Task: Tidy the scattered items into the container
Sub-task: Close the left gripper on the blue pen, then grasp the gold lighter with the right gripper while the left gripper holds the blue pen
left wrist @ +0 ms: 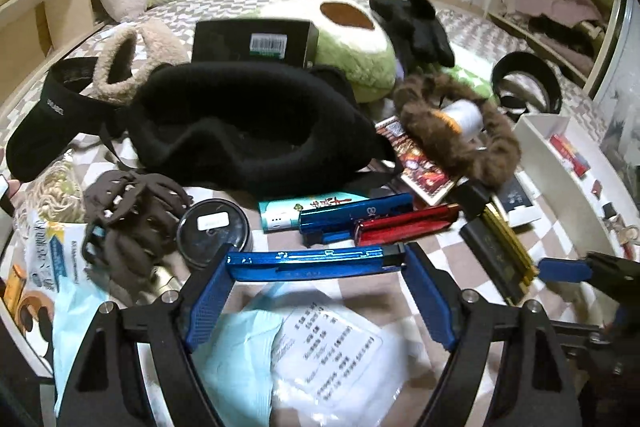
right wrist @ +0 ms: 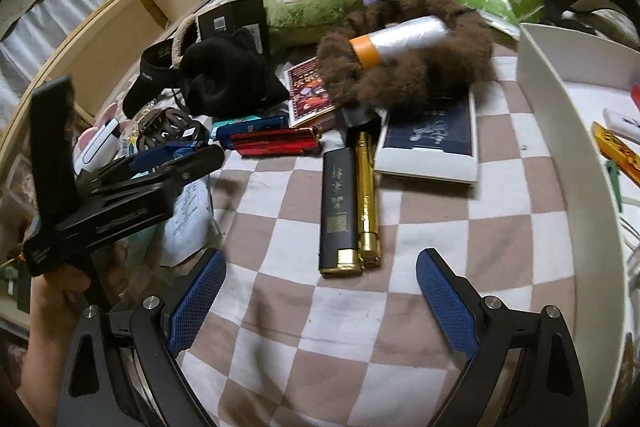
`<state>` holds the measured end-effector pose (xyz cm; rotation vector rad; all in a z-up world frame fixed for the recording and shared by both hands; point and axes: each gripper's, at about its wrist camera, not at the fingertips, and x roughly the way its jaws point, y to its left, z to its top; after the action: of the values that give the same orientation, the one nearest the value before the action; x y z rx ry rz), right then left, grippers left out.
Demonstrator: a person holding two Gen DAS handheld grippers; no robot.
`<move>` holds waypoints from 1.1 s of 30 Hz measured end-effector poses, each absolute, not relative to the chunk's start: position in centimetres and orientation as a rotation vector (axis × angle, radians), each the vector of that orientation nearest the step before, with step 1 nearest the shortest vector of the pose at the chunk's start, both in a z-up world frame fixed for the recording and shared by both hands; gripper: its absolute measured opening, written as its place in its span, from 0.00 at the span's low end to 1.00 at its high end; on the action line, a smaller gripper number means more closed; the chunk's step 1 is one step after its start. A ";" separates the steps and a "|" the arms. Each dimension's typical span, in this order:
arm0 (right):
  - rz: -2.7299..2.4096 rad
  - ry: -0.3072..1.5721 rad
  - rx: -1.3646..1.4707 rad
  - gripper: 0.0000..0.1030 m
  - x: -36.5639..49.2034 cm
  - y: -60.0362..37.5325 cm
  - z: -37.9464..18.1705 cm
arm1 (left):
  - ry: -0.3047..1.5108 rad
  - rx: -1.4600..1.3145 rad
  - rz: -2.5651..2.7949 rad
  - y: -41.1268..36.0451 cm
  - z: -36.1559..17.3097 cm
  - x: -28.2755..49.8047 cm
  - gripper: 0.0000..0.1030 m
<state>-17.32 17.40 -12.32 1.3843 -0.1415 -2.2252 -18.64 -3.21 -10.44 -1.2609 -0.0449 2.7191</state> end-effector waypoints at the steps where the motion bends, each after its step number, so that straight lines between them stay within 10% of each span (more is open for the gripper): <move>1: -2.216 -0.126 1.380 0.93 -17.4 17.0 -12.4 | -0.047 -1.244 2.726 -3.2 -10.1 -18.4 0.80; 33: -2.108 0.138 1.143 0.93 -20.3 14.3 -11.8 | -0.230 -1.027 2.823 -6.2 -5.6 -15.2 0.81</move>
<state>-20.34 14.28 -11.84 1.1429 0.1375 -2.1085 -15.25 -6.23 -5.59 -1.0267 -0.2300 2.8230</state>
